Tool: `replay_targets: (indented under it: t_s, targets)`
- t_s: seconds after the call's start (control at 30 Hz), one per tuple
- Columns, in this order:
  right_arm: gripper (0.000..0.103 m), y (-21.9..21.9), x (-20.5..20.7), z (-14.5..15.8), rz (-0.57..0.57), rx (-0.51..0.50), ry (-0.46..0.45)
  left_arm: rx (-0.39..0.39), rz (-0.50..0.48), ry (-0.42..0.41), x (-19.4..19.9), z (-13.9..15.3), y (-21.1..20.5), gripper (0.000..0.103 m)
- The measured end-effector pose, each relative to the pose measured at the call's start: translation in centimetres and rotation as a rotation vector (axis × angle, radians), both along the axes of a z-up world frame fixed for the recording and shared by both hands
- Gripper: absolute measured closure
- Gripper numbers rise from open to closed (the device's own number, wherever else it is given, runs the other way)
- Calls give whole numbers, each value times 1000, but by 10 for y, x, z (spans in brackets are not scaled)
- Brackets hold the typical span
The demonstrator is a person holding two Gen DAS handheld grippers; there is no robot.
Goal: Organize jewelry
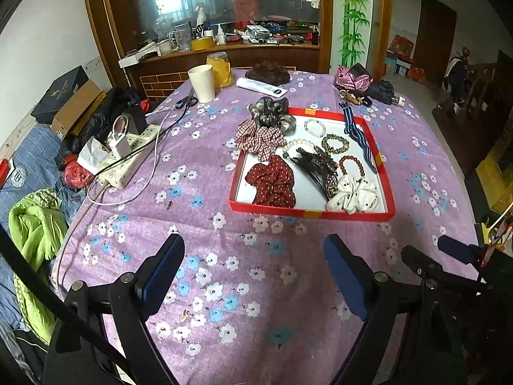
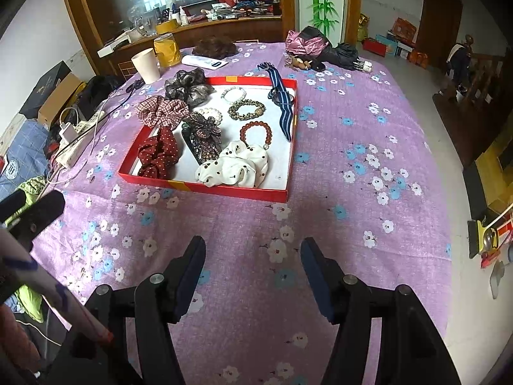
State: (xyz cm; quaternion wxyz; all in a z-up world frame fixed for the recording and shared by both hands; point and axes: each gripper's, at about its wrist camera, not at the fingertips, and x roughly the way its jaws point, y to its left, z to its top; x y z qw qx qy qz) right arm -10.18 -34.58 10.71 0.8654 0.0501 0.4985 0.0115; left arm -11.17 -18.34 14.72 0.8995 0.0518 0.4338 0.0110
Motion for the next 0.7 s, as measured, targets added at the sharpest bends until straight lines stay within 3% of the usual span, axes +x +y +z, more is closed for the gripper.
replay_targets:
  t_s: [0.7]
  targets:
    - [37,23,12,-3,-57,-15,16,2,-66,70,16,-15,16,16]
